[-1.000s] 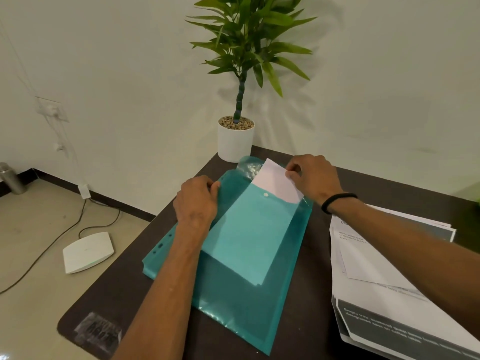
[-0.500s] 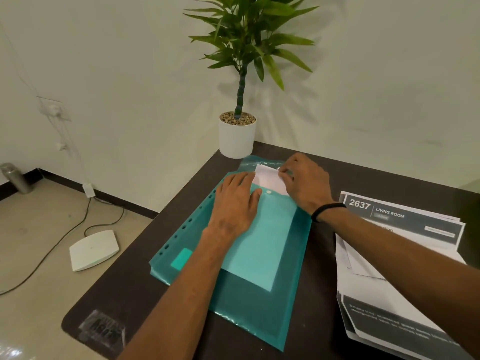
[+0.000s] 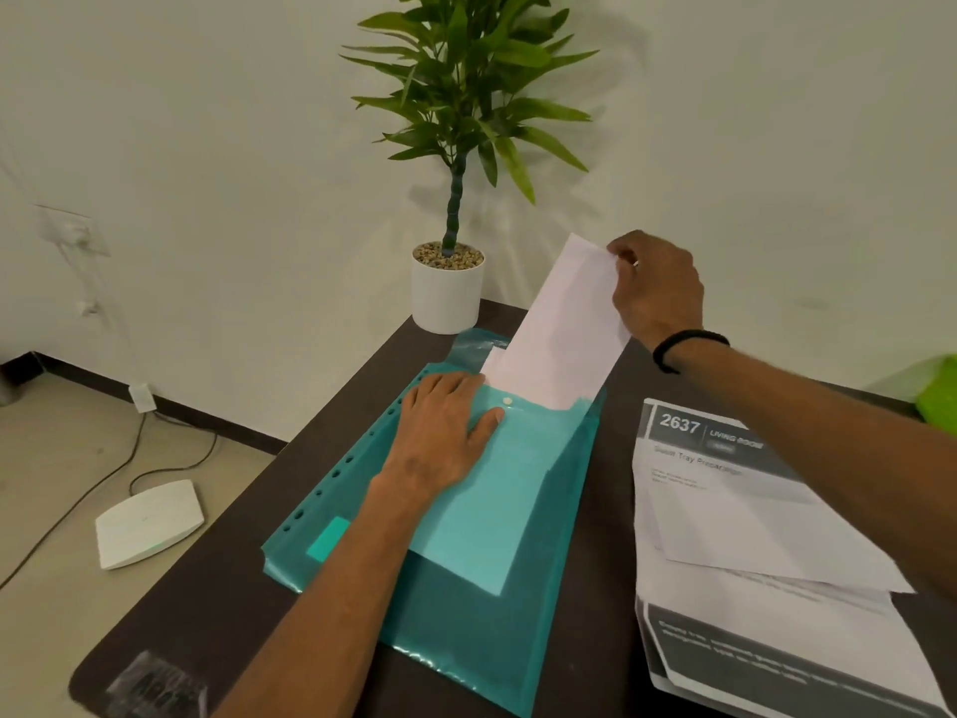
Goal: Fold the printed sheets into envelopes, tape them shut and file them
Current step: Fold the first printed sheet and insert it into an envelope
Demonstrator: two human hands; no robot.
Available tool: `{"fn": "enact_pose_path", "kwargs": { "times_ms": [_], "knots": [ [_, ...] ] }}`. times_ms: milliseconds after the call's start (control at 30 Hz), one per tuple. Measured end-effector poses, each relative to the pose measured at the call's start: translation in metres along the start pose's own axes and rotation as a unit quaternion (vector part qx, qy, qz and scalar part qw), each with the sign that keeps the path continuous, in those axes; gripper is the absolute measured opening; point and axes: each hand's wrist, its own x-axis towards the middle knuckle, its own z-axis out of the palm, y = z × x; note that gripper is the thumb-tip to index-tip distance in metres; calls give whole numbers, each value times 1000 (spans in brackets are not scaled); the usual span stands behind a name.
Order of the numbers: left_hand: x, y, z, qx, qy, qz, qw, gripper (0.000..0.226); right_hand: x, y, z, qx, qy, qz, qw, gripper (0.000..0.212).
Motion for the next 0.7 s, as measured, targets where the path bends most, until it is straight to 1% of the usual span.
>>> {"fn": "enact_pose_path", "kwargs": {
  "times_ms": [100, 167, 300, 367, 433, 500, 533, 567, 633, 667, 700],
  "knots": [
    [0, -2, 2, -1, -11, -2, 1000, 58, 8, 12, -32, 44, 64, 35, 996, 29],
    [0, -2, 1, -7, 2, 5, 1000, 58, 8, 22, -54, 90, 105, 76, 988, 25],
    [0, 14, -14, -51, 85, 34, 995, 49, -16, 41, -93, 220, 159, 161, 949, 19],
    [-1, 28, -21, -69, 119, 48, 989, 51, -37, 51, -106, 273, 172, 186, 928, 15],
    [0, 44, -25, -104, 107, 25, 988, 56, -58, 56, -118, 318, 194, 213, 903, 12],
    [2, 70, -33, -162, 58, -34, 984, 69, -76, 58, -129, 363, 210, 245, 874, 12],
    [2, 84, -38, -217, 34, -69, 973, 75, -83, 58, -134, 391, 209, 261, 858, 13],
    [4, 97, -43, -287, 15, -102, 952, 81, -91, 58, -139, 418, 202, 279, 841, 15],
    [3, 117, -55, -431, 2, -133, 893, 86, -107, 54, -151, 458, 175, 314, 813, 17],
    [0, 124, -60, -488, -2, -139, 862, 83, -116, 52, -157, 471, 155, 328, 804, 18],
    [-4, 130, -65, -538, -7, -140, 831, 74, -125, 50, -164, 480, 131, 339, 798, 18]
  ]
}}
